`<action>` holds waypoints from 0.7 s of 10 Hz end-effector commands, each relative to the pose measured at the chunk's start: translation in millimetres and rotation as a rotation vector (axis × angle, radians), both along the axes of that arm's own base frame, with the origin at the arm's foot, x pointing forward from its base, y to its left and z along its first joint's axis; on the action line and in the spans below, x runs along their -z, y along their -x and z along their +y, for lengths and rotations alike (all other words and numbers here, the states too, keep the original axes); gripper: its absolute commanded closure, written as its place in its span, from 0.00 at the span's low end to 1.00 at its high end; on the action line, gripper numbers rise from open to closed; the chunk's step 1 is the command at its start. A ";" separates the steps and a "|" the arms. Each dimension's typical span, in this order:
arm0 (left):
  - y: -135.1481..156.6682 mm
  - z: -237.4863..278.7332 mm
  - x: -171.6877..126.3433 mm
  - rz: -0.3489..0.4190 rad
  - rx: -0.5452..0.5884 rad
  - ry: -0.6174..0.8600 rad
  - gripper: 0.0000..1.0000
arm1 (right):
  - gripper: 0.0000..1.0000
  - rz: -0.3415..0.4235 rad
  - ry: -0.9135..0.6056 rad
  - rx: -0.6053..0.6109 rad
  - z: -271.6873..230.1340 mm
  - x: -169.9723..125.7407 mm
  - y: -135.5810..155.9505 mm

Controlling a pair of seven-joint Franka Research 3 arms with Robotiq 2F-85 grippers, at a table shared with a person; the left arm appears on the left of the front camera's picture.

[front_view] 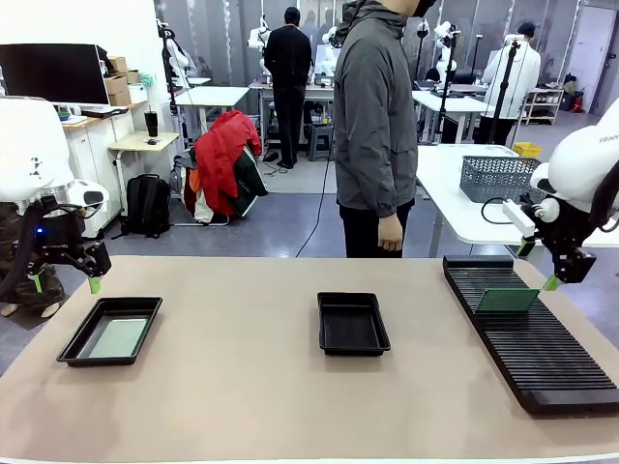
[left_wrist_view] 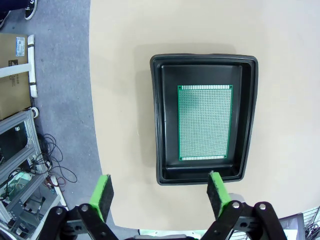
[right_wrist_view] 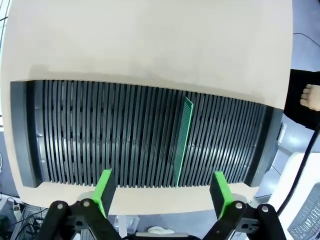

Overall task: Inspect and transfer BCBs to ESD trays.
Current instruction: Pick up the Blank PCB from the PCB Rack and place it in the right ESD tray.

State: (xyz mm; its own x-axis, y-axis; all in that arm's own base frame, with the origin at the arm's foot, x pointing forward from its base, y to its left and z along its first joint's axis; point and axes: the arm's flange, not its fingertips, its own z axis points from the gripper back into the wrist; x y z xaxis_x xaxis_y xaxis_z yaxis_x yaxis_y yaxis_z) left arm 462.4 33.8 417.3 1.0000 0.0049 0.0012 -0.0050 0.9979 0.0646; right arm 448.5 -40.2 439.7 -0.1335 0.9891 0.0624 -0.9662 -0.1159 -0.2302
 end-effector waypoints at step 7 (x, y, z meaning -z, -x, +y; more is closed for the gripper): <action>-0.3 0.8 0.6 0.001 -0.003 0.000 0.00 | 0.00 -0.011 -0.037 0.052 -6.1 68.3 -33.3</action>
